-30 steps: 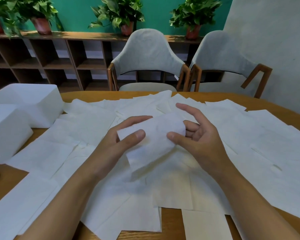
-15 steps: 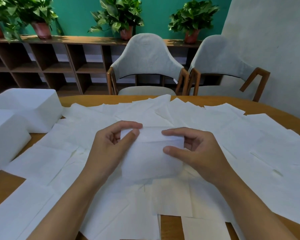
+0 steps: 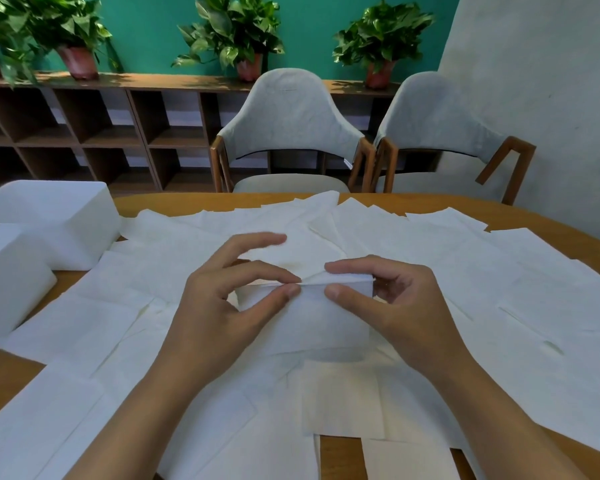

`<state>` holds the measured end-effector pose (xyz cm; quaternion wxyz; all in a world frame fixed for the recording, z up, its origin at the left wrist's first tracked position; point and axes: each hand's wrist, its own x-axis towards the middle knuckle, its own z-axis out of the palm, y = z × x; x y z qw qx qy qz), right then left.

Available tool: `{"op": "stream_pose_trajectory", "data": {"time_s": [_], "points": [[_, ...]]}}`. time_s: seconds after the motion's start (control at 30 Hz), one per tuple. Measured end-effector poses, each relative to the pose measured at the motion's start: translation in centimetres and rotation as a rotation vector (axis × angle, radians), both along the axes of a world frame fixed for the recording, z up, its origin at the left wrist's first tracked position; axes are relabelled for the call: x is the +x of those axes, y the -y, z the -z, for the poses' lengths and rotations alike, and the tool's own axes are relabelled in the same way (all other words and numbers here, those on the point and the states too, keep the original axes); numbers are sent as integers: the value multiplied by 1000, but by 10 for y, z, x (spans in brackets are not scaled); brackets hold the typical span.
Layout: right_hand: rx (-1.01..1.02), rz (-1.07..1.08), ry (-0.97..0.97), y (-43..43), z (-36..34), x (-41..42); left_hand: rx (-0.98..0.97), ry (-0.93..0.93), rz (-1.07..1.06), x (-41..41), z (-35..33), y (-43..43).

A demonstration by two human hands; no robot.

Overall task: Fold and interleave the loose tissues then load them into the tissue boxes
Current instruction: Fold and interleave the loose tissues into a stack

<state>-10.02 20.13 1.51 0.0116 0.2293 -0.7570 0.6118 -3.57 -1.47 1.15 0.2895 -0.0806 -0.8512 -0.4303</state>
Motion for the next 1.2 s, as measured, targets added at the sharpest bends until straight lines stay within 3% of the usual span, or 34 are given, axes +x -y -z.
{"op": "stream_pose_trajectory", "data": {"time_s": [0.1,0.23,0.4,0.7,0.9,1.03,1.1,1.2], "points": [[147,86,-146,2,-1,-2,114,26,28,4,-5,-4],[-37,-54,-60,3,-11,3,308,37,12,9,-15,-13],[-122,37,48,6,-12,4,457,154,9,4,-8,-13],[-179,-128,117,7,-3,-5,412,124,-183,-9,10,-12],[-58,89,124,7,6,-12,412,135,-79,-8,8,-17],[-67,175,143,-2,9,-19,254,407,162,-6,10,2],[-78,173,170,-6,10,-22,38,518,239,-2,7,7],[-69,196,198,-8,14,-26,-314,524,160,3,6,7]]}}
